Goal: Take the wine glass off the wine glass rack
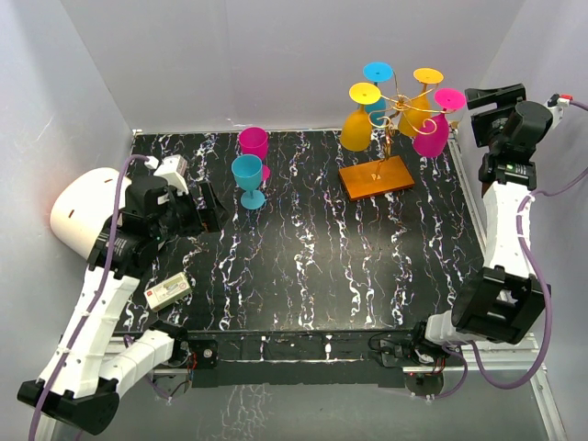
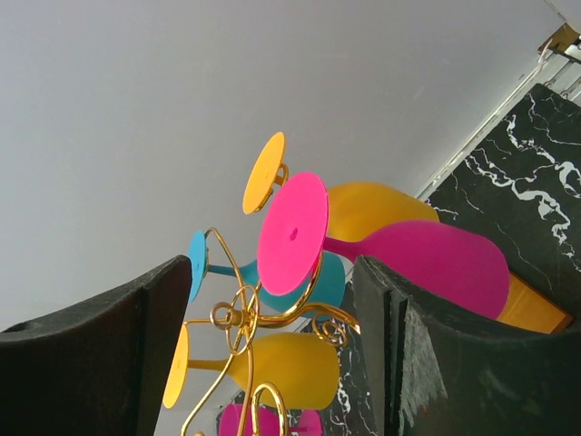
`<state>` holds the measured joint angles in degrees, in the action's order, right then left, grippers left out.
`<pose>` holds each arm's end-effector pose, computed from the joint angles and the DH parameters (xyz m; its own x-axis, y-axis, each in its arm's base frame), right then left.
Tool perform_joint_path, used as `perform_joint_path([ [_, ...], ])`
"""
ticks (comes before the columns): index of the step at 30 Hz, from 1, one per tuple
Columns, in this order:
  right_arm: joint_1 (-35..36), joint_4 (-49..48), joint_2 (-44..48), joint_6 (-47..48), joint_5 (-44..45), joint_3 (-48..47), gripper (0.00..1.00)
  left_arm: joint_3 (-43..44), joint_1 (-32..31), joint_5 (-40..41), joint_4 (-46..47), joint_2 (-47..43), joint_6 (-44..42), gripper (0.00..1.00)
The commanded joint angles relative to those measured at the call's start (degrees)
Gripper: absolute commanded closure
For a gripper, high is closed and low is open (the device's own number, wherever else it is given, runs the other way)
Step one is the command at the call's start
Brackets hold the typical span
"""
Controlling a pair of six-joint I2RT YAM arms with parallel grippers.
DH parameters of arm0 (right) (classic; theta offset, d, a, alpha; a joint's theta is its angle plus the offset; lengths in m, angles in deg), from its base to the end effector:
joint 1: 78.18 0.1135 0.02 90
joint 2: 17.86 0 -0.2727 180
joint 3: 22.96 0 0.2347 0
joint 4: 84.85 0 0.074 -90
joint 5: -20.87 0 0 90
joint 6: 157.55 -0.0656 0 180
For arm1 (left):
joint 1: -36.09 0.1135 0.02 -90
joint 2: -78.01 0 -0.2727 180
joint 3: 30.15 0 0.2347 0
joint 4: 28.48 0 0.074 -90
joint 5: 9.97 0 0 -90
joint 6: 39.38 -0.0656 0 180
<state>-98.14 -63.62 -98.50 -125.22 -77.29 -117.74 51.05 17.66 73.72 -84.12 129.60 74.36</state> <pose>0.3238 -0.1077 0.4228 0.1116 0.8493 -0.5159 0.2079 0.4877 0.8479 0.1682 -0.0637 0.3821 -0.5453 -0.2401 -0.8031 0.2058 0.8904 -0.4059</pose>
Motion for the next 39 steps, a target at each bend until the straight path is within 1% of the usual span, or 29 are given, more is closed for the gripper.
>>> perform_joint_path([
  [1,-0.2,-4.6,-0.5,-0.9,1.2,-0.9,0.32,2.3,0.1,0.0,-0.2,0.4,-1.1,0.01],
  [5,-0.2,-4.8,-1.8,-1.0,1.8,-1.8,0.35,2.7,0.2,0.1,-0.4,1.2,-1.3,0.01],
  [7,-0.2,-5.0,-2.7,-1.0,1.4,-2.2,0.4,2.9,0.1,0.1,-0.5,1.5,-1.4,0.01],
  [13,-0.2,-6.4,-4.9,-1.4,0.5,-2.4,0.5,3.0,0.1,0.0,0.0,2.0,-1.3,0.01],
  [34,-0.2,-10.8,-9.2,-4.5,-2.7,-3.6,0.7,3.9,0.2,-0.4,-0.1,3.1,-1.1,0.01],
  [39,-0.2,-11.6,-9.7,-5.5,-3.4,-3.8,0.74,4.5,0.2,-0.7,-0.3,3.3,-0.8,0.01],
])
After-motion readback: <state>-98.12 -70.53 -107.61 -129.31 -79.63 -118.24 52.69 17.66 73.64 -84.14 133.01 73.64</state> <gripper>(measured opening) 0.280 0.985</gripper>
